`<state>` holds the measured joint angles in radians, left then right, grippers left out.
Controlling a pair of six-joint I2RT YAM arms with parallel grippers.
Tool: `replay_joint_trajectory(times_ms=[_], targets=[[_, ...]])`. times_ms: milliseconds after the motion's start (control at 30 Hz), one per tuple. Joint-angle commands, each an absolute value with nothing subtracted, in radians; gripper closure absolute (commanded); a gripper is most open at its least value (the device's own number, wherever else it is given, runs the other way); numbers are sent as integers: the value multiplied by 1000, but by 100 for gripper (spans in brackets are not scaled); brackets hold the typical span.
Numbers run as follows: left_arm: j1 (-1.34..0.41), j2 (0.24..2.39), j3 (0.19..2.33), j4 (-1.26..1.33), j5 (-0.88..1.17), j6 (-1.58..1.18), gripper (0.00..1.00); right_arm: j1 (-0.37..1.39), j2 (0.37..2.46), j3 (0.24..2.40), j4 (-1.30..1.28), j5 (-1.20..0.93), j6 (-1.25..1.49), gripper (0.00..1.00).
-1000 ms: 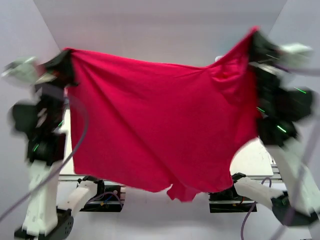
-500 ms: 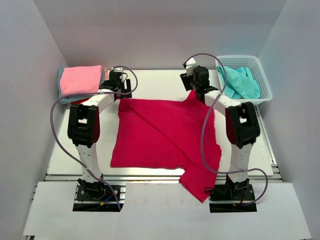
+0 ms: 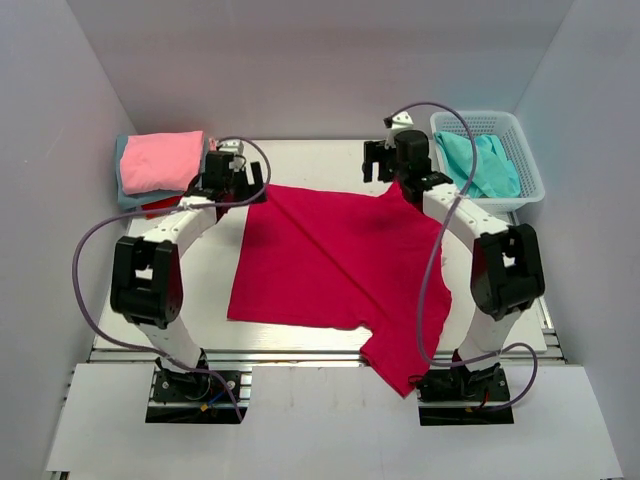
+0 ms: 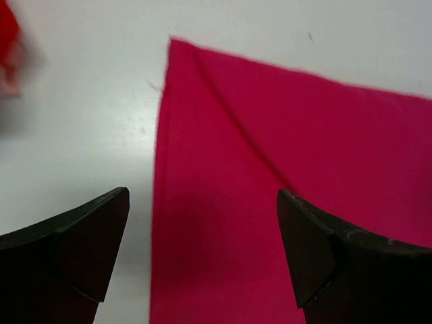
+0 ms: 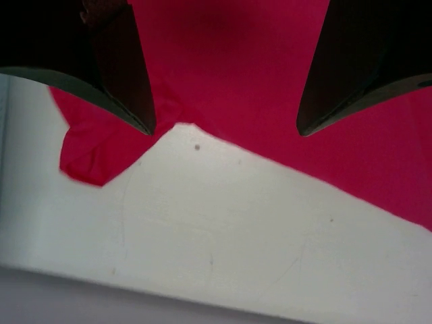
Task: Fold and stack the t-shirts
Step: Flatten out the tshirt
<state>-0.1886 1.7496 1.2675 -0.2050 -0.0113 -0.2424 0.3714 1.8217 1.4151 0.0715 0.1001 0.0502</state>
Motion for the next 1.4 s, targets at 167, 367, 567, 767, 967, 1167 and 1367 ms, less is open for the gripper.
replay_joint_trajectory(times_ms=[167,367,567,767,967,1167,1367], targets=[[-209,1468,881,-215,285,-334,0,357,1684,1177,-106,159,363,10],[-230,1326,681,-219,462,-386,0,347,1647,1019,-107,98,426,10],[-250,1247,607,-258,424,-422,0,333,1738,1040,-103,109,429,10],[-250,1305,566,-356,301,-483,0,308,1856,1109,-103,143,474,10],[-250,1410,532,-448,210,-544,0,285,1910,1157,-109,143,505,10],[-235,1434,532,-647,91,-663,0,276,1951,1187,-150,144,532,10],[-235,1341,601,-793,-6,-709,0,278,1913,1163,-128,112,494,10]])
